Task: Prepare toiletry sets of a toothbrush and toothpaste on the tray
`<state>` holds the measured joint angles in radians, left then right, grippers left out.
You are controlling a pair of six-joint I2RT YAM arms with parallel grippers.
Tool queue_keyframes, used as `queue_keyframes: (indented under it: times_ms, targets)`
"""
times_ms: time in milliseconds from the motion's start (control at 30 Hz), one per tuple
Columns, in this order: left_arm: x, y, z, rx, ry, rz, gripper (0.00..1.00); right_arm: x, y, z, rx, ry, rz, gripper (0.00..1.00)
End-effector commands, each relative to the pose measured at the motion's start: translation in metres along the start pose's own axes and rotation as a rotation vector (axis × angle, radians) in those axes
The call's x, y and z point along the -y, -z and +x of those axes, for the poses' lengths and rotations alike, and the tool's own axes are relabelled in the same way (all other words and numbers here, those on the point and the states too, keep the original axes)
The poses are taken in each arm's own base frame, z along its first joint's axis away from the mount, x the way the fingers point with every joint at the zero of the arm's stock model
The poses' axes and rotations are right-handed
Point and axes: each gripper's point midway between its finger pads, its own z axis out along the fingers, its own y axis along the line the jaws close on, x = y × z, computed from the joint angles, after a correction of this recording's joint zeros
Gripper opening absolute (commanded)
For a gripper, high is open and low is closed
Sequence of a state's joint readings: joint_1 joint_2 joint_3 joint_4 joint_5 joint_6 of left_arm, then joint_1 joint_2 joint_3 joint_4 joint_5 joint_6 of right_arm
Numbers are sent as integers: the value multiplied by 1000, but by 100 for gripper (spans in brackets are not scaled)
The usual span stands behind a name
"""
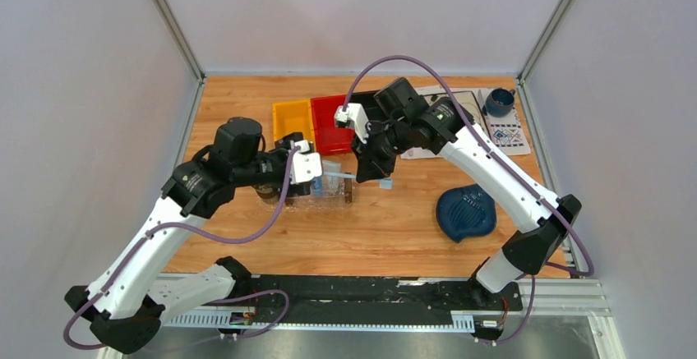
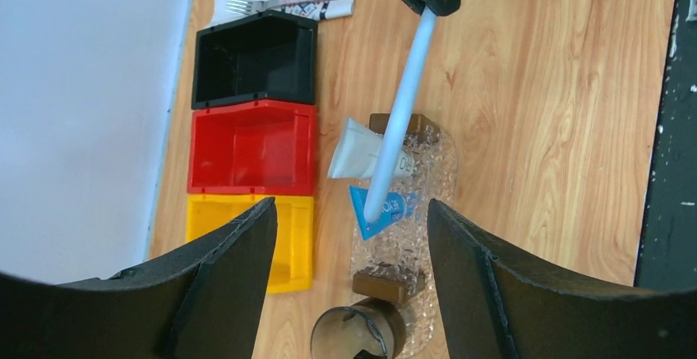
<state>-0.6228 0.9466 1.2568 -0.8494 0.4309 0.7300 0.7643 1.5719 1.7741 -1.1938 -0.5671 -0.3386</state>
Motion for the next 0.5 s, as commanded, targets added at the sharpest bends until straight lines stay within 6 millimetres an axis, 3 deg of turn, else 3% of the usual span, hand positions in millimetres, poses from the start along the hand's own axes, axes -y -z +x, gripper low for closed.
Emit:
queue_keyframes:
  times_ms: [0, 300, 467]
  targets:
    - [0, -13, 1, -32, -91, 20, 75, -12, 7, -17, 41, 40, -44, 0]
    - [5, -42, 20, -135, -132, 67, 73, -12, 7, -22, 54, 39, -47, 0]
    - [6, -52, 26, -162, -144, 73, 64, -14, 6, -23, 60, 32, -60, 0]
